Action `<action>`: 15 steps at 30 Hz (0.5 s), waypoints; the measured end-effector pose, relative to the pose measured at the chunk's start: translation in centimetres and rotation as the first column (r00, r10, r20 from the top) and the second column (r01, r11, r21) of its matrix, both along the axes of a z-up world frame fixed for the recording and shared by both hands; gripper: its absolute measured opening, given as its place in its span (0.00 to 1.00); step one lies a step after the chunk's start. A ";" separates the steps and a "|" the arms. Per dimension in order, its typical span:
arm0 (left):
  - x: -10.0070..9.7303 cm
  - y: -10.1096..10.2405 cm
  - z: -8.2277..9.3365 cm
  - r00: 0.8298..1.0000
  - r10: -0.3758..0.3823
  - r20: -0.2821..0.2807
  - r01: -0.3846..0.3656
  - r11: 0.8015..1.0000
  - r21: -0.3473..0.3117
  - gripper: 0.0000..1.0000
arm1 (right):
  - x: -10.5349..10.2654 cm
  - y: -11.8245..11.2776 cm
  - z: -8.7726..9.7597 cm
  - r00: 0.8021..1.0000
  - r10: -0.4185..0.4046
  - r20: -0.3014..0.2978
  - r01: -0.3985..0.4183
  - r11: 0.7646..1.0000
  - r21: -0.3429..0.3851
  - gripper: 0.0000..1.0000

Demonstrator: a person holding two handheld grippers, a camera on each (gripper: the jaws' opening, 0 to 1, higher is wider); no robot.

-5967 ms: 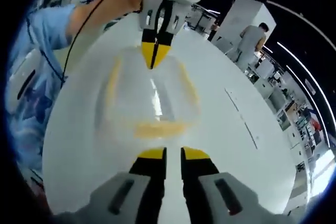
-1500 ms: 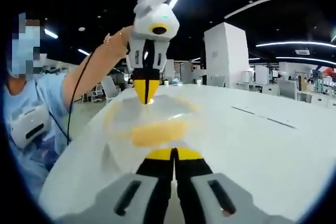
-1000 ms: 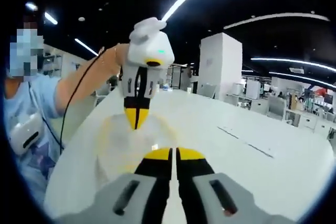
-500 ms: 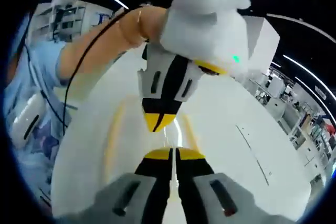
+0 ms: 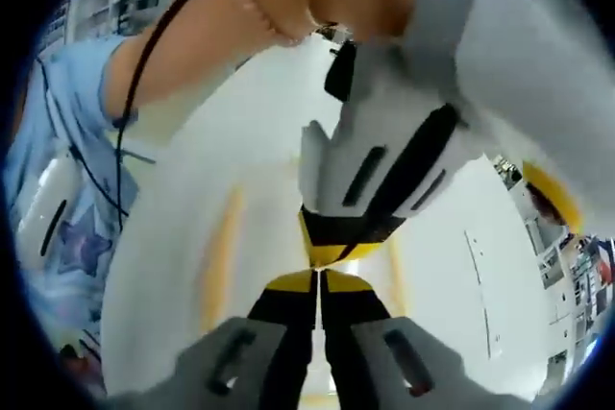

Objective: Snap each plastic latch of the storage box into its locked position after aligning the lid with the box until every specified latch is closed and the lid sits flush.

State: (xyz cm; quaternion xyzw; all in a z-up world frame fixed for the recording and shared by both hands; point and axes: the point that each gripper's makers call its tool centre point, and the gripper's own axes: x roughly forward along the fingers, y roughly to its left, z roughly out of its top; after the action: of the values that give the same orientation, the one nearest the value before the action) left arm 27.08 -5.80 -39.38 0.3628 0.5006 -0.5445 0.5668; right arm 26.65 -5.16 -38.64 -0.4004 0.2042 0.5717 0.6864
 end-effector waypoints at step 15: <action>-0.3 0.0 0.3 0.997 -0.079 -0.011 0.074 0.972 -0.221 0.00 | 0.2 -0.1 -0.3 0.999 -0.011 0.044 0.018 0.986 -0.168 0.00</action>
State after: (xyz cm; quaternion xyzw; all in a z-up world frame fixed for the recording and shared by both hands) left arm 26.79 -5.84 -39.04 0.3113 0.4282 -0.6218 0.5772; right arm 26.89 -5.25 -38.97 -0.4675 0.2401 0.5387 0.6585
